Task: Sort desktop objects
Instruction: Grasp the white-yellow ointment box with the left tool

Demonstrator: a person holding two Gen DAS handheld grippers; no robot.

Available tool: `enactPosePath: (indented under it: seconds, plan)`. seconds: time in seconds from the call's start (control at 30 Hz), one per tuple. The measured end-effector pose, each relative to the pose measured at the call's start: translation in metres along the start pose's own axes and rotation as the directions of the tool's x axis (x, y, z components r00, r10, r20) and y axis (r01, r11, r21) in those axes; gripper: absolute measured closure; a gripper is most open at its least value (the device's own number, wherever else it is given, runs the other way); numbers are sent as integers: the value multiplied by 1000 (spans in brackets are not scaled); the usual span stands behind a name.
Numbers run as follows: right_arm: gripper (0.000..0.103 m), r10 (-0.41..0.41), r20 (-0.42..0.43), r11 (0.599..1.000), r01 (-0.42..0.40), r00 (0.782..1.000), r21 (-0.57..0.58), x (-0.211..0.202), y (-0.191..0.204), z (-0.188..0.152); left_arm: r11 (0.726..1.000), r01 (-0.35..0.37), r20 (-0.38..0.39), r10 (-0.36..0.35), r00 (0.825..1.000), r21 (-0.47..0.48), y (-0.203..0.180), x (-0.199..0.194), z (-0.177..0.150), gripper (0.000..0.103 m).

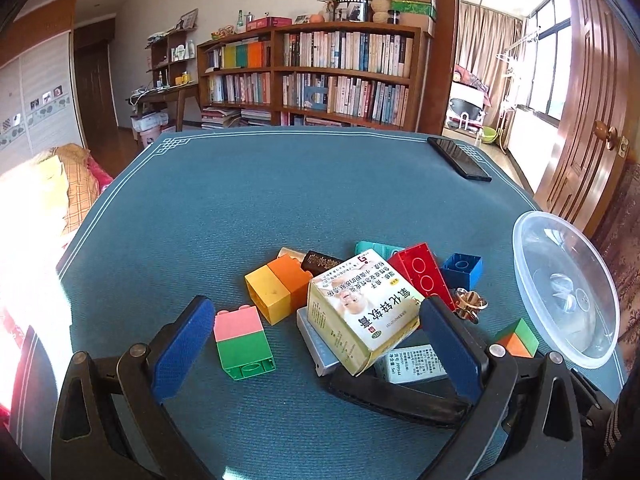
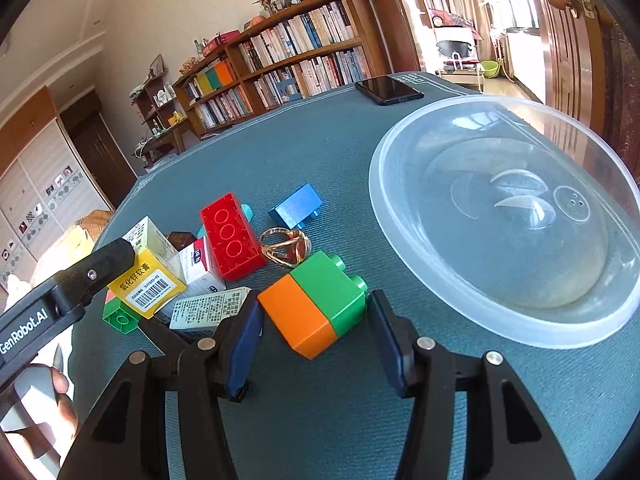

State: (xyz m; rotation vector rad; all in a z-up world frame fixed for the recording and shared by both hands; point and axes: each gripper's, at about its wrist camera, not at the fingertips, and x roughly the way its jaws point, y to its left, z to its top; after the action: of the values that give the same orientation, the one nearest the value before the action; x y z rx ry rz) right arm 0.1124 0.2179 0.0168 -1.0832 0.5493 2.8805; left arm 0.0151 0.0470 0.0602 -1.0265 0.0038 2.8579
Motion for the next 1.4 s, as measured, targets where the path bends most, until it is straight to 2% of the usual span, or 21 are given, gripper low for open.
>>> enactPosePath:
  seconds: [0.17,0.27,0.57,0.6,0.67,0.8,0.9,1.13,1.4]
  plan:
    - [45,7,2,1000,-7,1000,7,1,-1,-1,1000,-11,-43,10,999,-6,-2,12,-3,0]
    - [45,9,2,1000,-9,1000,2,2,1,-1,1000,10,-62,-11,998,-15,0,17,-4,0]
    - [45,10,0,1000,-10,1000,5,2,0,-4,999,30,-45,-31,999,-25,6,24,-3,0]
    - [45,9,-1,1000,-9,1000,5,2,0,-3,999,32,-44,-33,999,-28,6,25,-4,1]
    - [45,9,-2,1000,-9,1000,4,2,0,-4,999,43,-47,-44,998,-28,7,26,-6,10]
    - [45,12,5,1000,-12,1000,2,1,1,-3,1000,30,-39,-30,999,-10,6,26,-8,34]
    - [45,17,12,1000,-17,1000,-2,-1,2,-4,999,40,-26,-41,999,-14,7,21,-8,44]
    - [45,28,37,1000,-27,999,-15,-6,5,-5,998,49,-18,-50,999,-43,13,17,-9,44]
    - [45,39,61,999,-37,997,-35,-12,11,-3,999,29,33,-29,999,-14,7,3,-6,44]
